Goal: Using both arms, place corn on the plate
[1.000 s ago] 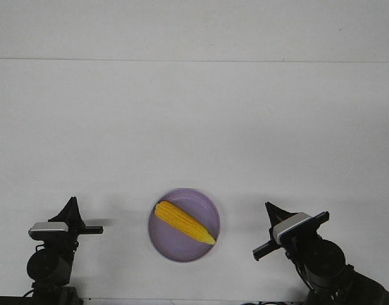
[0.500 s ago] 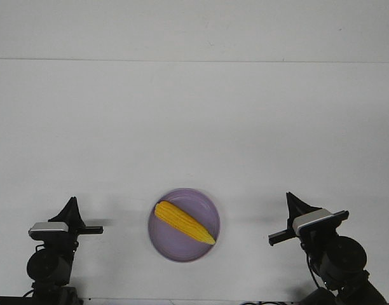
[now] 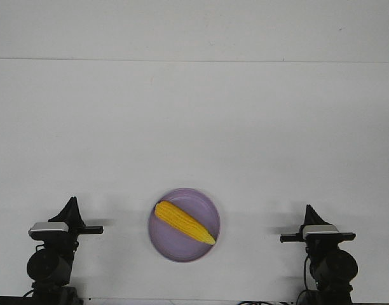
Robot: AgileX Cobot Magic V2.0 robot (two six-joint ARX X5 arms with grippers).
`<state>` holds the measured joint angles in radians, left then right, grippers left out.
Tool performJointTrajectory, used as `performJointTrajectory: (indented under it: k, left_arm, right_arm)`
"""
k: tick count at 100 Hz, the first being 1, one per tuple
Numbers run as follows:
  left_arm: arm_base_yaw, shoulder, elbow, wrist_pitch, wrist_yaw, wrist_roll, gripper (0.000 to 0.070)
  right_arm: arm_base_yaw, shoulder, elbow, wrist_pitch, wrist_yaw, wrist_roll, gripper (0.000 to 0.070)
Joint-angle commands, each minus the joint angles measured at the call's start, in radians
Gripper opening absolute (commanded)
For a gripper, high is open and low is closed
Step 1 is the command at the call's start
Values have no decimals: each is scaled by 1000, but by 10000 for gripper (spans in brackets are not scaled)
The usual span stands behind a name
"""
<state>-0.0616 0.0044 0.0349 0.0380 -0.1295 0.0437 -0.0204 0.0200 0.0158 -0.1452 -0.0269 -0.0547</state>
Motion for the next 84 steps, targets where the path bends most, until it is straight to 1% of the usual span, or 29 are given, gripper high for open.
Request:
performJointTrajectory:
  k: [1,84]
  left_arm:
    - [1,-2,-21,10,-1,16,12]
    - [1,-2,-21,10,-1,16,12]
  right_arm:
    - [-1,-20,-3,21,3,5,6]
    - [0,-19,-3,40,0,6,6]
